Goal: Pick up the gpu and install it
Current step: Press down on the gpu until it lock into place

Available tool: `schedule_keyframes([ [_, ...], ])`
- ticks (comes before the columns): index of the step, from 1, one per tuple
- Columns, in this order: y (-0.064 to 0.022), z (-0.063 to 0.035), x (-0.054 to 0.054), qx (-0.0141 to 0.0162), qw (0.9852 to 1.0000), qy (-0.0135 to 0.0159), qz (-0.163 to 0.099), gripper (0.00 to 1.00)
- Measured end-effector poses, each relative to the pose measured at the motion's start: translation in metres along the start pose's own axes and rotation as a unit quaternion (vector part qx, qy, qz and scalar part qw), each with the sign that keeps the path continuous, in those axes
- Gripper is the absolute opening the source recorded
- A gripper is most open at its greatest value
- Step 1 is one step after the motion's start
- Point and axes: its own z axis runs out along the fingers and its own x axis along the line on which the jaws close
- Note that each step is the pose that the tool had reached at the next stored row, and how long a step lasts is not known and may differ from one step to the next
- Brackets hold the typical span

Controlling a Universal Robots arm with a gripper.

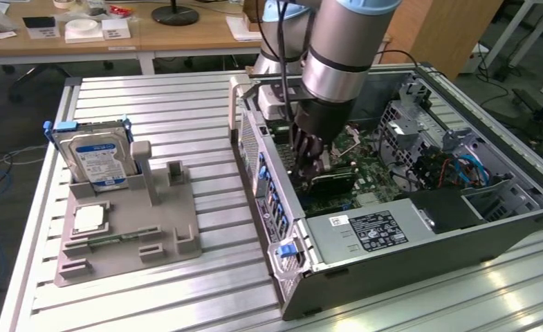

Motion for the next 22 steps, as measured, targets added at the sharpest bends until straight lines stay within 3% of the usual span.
schedule_keyframes([
  [6,-0.004,0.0033,-0.008,0.0,1.0,-0.0001,0.0,0.11],
  [22,-0.0046,0.018,-0.013,-0.0004,1.0,0.0005,0.0,0.11],
])
